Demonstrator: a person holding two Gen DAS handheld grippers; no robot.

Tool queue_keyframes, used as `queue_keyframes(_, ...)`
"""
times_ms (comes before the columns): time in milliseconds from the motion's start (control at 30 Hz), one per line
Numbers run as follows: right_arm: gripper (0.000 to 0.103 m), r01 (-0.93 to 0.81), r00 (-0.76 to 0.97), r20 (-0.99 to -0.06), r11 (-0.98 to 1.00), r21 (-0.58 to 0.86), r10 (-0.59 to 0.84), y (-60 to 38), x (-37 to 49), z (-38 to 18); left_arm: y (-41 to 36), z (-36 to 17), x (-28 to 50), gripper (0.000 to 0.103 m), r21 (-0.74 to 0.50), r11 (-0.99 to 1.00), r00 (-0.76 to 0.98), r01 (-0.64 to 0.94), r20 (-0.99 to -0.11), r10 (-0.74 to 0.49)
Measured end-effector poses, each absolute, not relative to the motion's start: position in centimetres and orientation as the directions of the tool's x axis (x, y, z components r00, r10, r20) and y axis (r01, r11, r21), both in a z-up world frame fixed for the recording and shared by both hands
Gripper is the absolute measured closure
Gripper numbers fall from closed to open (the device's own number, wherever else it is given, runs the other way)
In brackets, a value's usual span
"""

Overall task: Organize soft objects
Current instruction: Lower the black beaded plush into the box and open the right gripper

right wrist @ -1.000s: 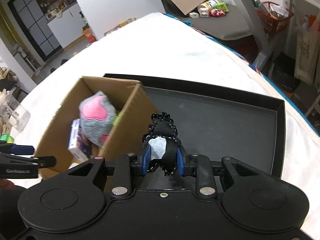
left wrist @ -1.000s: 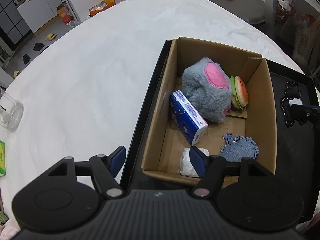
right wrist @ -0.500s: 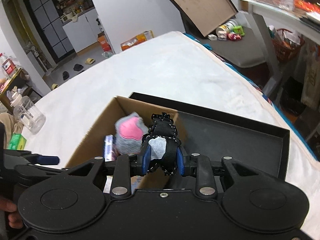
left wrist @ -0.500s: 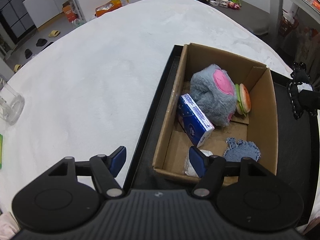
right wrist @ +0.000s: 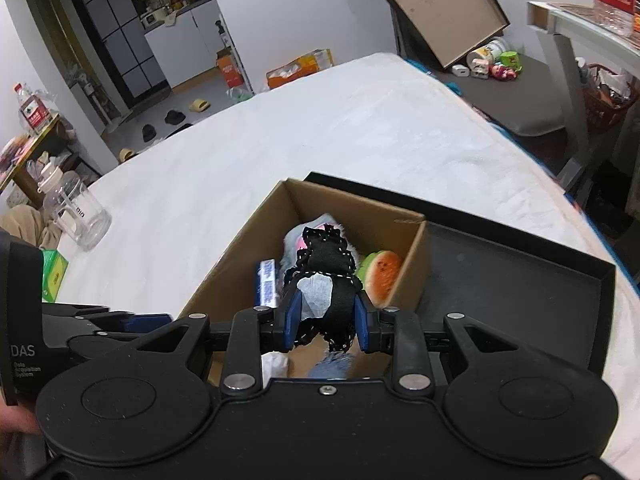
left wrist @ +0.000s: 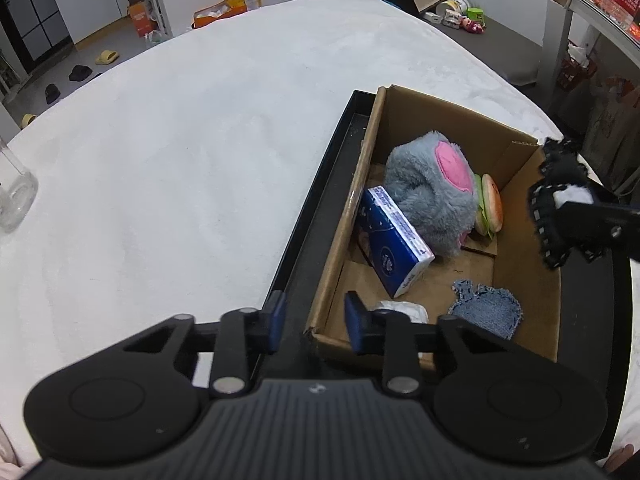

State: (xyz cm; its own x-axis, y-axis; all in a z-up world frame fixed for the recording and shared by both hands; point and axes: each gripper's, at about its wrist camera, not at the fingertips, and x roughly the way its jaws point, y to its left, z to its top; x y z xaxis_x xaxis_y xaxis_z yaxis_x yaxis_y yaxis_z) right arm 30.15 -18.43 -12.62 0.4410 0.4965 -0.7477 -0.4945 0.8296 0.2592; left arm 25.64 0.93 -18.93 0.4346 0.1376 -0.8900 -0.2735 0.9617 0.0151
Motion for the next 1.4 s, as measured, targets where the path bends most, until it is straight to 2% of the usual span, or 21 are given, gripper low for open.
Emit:
queue_keyframes(100, 0.075, -0.5, 0.429, -0.756, 0.827, 0.258, 0.495, -17.6, 30.1, -13.0, 1.0, -19.3, 25.7, 0.087, 0.006, 0.963, 0.436, -0.268, -0.891, 0.127)
queue_keyframes(233, 0.075, -0.506, 0.414, -0.767, 0.824, 0.254, 0.491, -16.5, 29.7, -13.3, 1.2, -19.4, 25.6, 0.092, -0.017, 0.961, 0.452, -0.275, -0.885, 0.114)
queue_keyframes(667, 0.073, -0.504, 0.369, -0.806, 0.828, 0.246, 0.464, -14.0, 29.5, -15.6, 1.3, -19.5, 25.4, 0.092, -0.029, 0.964, 0.468, -0.266, -0.878, 0.102)
queue_keyframes(700, 0.069, -0.504, 0.365, -0.811, 0.83, 0.241, 0.457, -13.8, 29.6, -15.9, 1.3, -19.5, 25.4, 0.092, -0.028, 0.964, 0.467, -0.263, -0.878, 0.102)
queue_keyframes(900, 0.064, -0.481, 0.356, -0.831, 0.846, 0.229, 0.427, -13.7, 29.8, -16.8, 1.5, -19.4, 25.5, 0.092, -0.029, 0.965, 0.463, -0.259, -0.881, 0.098)
queue_keyframes(1267, 0.058, -0.499, 0.351, -0.831, 0.837, 0.224, 0.431, -14.5, 29.1, -15.5, 1.1, -19.2, 26.0, 0.092, 0.0, 0.97, 0.438, -0.242, -0.892, 0.11)
queue_keyframes(1400, 0.051, -0.481, 0.369, -0.823, 0.846, 0.229, 0.432, -15.3, 28.8, -14.8, 0.9, -18.7, 26.0, 0.088, 0.032, 0.974, 0.424, -0.226, -0.897, 0.128)
